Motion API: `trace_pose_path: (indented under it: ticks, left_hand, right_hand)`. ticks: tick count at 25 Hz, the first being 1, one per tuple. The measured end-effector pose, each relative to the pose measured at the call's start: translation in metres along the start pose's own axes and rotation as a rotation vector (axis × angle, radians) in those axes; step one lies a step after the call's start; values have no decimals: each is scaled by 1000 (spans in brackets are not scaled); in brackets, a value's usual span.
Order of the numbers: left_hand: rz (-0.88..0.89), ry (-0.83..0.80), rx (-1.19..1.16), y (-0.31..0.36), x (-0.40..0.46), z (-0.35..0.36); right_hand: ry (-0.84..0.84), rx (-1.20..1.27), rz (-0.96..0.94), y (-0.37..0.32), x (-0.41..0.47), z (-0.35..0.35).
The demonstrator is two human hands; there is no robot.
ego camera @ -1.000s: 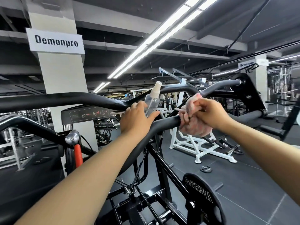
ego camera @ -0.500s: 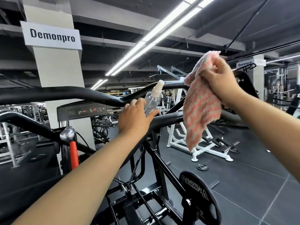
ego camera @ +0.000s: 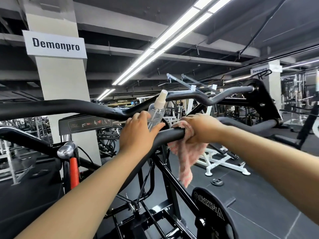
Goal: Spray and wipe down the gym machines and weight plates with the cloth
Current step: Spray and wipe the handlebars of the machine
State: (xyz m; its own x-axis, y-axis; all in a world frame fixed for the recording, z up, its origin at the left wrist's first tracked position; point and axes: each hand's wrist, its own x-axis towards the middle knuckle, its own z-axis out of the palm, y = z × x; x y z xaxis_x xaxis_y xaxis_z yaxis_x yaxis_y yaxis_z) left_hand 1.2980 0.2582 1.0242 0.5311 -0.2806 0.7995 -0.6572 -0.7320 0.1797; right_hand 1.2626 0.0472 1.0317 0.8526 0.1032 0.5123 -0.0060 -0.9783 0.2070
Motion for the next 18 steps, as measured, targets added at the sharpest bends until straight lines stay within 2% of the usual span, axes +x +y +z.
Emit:
trace_pose_path:
  ticks: [2,5,7,12,15,18]
  left_hand:
    - [12,7,27,0,0,-1]
    - [2,10,35,1,-2,-2]
    - [-13,8,25,2,-2,-3]
    - [-19,10,45,1,-3,-2]
    - [-11,4,57,2,-2,-2]
    - [-14,5,54,1,-2,-2]
  right_hand:
    - [226,-102,-28,-19,3,21]
    - [534,-76,-26,-27,3,42]
    - [633,-106,-24,-22,5,49]
    - [663,-118,4,16,-3,65]
    - [571,-107,130,50,-13,68]
    - [513,-138,160,63,-18,65]
